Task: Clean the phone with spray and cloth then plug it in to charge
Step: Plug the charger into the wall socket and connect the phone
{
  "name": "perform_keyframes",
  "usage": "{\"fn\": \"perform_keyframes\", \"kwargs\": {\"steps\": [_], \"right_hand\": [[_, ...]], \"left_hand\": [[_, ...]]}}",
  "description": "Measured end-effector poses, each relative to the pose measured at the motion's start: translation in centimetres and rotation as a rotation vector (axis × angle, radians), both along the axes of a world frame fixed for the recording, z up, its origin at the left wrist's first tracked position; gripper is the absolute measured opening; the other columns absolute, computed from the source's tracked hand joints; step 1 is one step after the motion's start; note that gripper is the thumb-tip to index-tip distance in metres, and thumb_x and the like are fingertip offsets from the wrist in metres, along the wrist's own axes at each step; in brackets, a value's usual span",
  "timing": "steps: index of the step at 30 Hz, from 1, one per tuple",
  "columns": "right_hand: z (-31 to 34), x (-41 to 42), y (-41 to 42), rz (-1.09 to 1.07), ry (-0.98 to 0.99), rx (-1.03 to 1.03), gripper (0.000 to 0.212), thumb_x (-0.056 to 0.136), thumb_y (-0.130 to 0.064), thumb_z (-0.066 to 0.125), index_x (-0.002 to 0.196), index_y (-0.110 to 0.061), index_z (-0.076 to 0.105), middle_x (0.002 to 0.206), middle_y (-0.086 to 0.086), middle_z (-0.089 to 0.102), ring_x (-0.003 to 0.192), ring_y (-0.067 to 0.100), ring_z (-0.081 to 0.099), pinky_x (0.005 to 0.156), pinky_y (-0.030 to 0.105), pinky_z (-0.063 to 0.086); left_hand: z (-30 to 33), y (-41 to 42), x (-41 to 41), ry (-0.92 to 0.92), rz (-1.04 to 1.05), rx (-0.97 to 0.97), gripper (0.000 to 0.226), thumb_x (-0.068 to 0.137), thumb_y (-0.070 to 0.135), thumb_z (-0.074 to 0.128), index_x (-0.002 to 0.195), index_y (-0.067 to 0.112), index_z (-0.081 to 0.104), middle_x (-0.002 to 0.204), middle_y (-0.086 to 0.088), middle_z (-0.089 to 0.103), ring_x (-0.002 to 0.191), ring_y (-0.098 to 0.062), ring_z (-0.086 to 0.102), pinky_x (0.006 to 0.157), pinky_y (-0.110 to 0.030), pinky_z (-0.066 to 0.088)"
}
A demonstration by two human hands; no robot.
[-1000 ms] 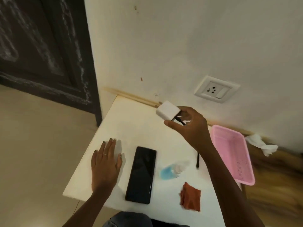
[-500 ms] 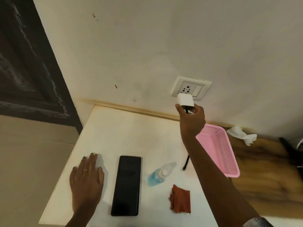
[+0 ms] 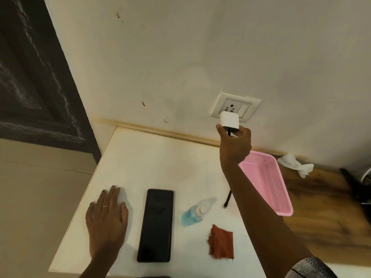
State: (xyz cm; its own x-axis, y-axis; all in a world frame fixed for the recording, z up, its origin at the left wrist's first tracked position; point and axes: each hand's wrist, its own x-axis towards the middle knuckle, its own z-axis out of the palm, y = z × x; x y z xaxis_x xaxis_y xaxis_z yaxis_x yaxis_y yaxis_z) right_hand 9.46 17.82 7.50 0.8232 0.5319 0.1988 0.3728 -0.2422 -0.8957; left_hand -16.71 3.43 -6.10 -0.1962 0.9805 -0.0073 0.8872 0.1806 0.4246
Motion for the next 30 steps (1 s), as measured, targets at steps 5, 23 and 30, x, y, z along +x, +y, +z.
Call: {"fn": "perform_keyframes", "kwargs": {"steps": [5, 23, 30], "right_hand": [[0.4, -0.1, 0.3, -0.001, 0.015, -0.033, 0.063, 0.059, -0.041, 0.084, 0.108, -0.011, 0.058, 0.098, 0.004, 0.068, 0.087, 0.019, 0.062, 0.067, 0.025, 0.041], [2.2, 0.0, 1.4, 0.008, 0.007, -0.159, 0.063, 0.061, -0.042, 0.083, 0.109, -0.012, 0.057, 0.103, 0.004, 0.067, 0.093, 0.023, 0.062, 0.071, 0.033, 0.046], [2.2, 0.4, 1.5, 0.041, -0.038, -0.198, 0.065, 0.063, -0.044, 0.081, 0.112, -0.011, 0.054, 0.106, 0.005, 0.067, 0.096, 0.024, 0.062, 0.08, 0.039, 0.051]], "left_hand": [[0.3, 0.0, 0.0, -0.011, -0.011, -0.008, 0.066, 0.09, 0.045, 0.019, 0.13, 0.007, 0.054, 0.136, -0.017, 0.054, 0.128, -0.04, 0.046, 0.107, -0.058, 0.031], [-0.2, -0.2, -0.1, -0.011, 0.01, 0.051, 0.055, 0.089, 0.037, 0.033, 0.129, 0.006, 0.055, 0.134, -0.019, 0.055, 0.127, -0.042, 0.047, 0.106, -0.059, 0.031], [-0.8, 0.0, -0.1, -0.01, 0.015, 0.069, 0.052, 0.088, 0.034, 0.037, 0.128, 0.006, 0.055, 0.134, -0.019, 0.056, 0.126, -0.042, 0.048, 0.106, -0.059, 0.032]]}}
